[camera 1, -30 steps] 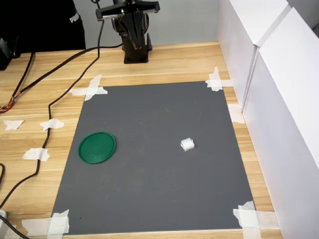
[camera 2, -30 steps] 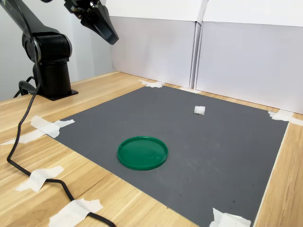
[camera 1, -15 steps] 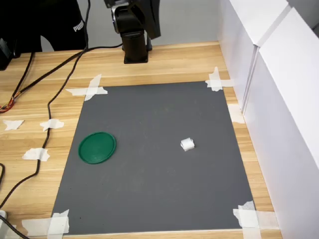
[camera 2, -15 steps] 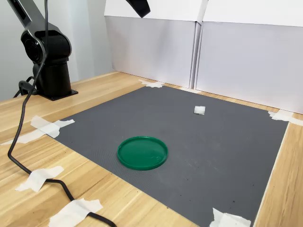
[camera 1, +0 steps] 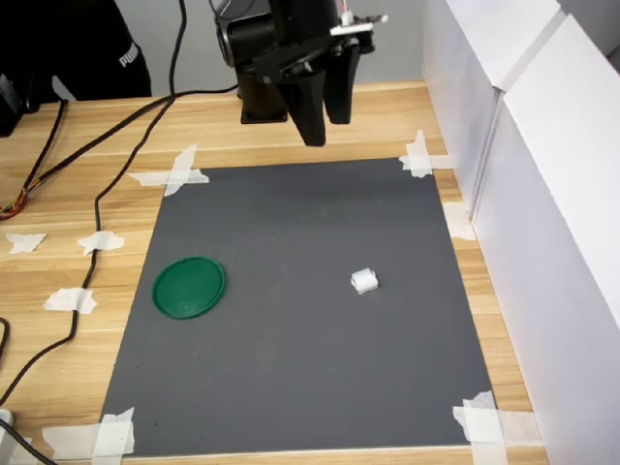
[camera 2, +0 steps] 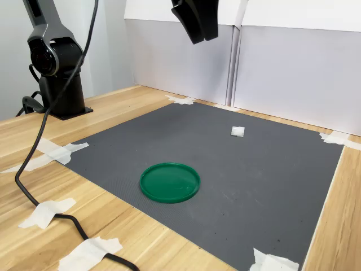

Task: Grasp a white terminal and put it on the green lid.

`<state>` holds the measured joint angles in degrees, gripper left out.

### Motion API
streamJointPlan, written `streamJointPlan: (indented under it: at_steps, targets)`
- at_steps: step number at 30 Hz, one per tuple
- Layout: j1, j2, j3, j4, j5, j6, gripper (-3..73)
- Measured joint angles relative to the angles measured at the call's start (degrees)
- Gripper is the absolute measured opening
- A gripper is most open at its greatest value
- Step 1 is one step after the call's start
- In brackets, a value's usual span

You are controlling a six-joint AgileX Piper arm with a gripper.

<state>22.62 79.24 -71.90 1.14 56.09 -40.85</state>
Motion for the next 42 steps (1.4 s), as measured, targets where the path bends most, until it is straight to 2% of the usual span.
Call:
streamJointPlan:
  at_steps: [7, 10, 23, 26, 31, 37, 42]
  targets:
    - [0.2, 7.0, -10.9, 6.9, 3.9, 0.7, 71.5]
    - [0.2, 9.5, -13.6, 8.1, 4.9, 1.2, 71.5]
    - [0.2, 19.5, -14.6, 8.2, 6.0, 2.3, 69.5]
    - [0.2, 21.9, -14.7, 7.2, 5.8, 2.4, 68.6]
    - [0.2, 24.6, -14.7, 3.6, 2.8, 2.3, 68.2]
    - [1.1, 25.5, -14.3, 2.9, -0.6, -1.4, 68.2]
    - [2.2, 25.6, -12.1, 2.3, -3.3, -1.7, 68.2]
